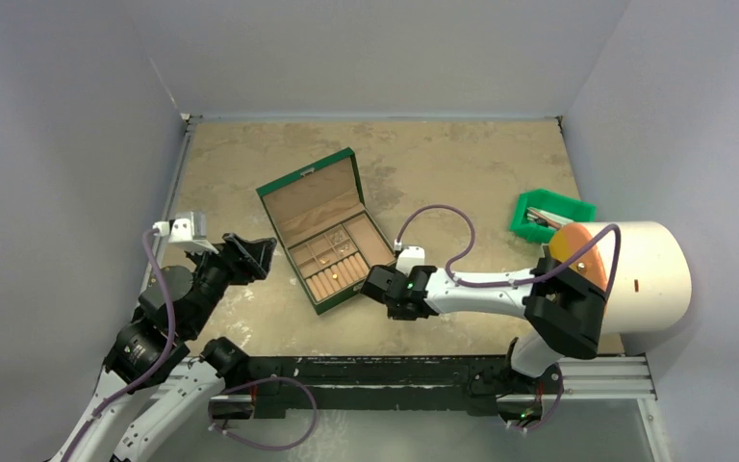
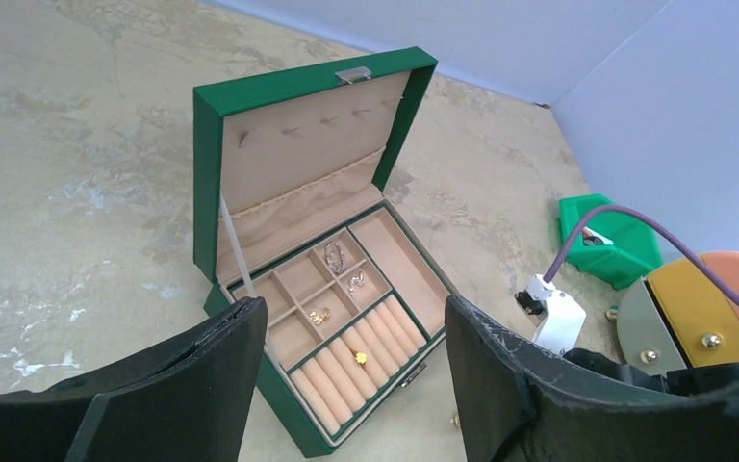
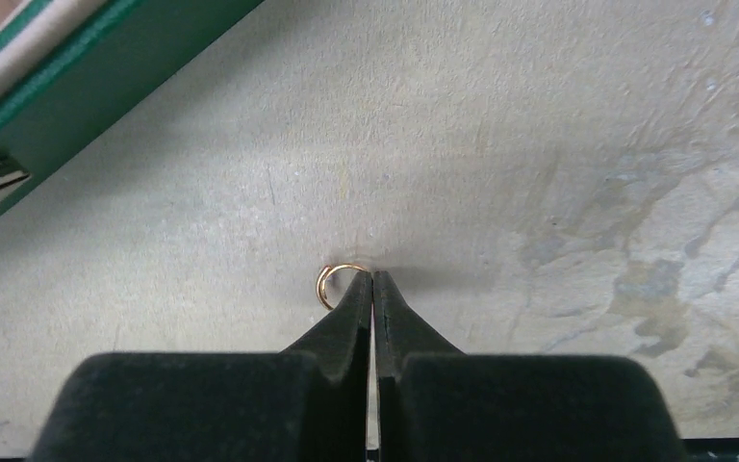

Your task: Organize the mixed jewelry

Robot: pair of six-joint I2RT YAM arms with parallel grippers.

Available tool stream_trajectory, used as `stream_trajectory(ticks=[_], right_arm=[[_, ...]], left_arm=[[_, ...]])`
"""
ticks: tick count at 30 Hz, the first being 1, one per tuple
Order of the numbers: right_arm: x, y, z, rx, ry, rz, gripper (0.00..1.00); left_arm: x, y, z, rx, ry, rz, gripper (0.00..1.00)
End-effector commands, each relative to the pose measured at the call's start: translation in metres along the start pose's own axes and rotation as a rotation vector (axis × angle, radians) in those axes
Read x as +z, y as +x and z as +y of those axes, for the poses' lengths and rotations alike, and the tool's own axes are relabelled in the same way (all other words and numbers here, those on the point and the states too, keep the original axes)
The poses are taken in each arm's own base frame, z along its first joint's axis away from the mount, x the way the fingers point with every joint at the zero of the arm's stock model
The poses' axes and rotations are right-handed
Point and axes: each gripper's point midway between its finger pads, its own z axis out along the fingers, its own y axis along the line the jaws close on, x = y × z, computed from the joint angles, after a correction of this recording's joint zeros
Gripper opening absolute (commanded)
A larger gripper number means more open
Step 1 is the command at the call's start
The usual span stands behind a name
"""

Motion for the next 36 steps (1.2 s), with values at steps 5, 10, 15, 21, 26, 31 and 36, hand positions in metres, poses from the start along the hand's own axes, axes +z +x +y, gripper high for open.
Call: stream_trajectory(ticks=[5,10,15,21,26,31,36], right_arm=[[-0.027,-0.025,-0.003,-0.072,-0.056,-0.088,0.00],[-0.046,-0.041,0.014,-0.150,-0.174,-0.138,0.00],[-0.071,-0.061,0.027,-0.204,-0.265,-0.203,0.00],[-0.102,-0.082,0.052,-0.266,-0.405,-0.276,0.00],[-0.129,-0.100,0.074,-0.307,-0.507,-0.333,0.00],[-0.155,-0.115,0.095,-0.336,-0.604,-0.385,0.00],[-0.172,-0.124,0.109,-0.347,-0.659,-0.413,0.00]], left_arm=[[0.009,0.002,-0.020,0.001,0.073,0.037,0.68],[0.012,0.016,-0.040,-0.025,0.163,0.122,0.68],[0.015,0.039,-0.063,-0.046,0.277,0.239,0.68],[0.020,0.071,-0.078,-0.043,0.369,0.372,0.66],[0.021,0.095,-0.088,-0.044,0.449,0.473,0.63],[0.021,0.105,-0.094,-0.046,0.495,0.523,0.63],[0.021,0.109,-0.095,-0.043,0.500,0.542,0.61]])
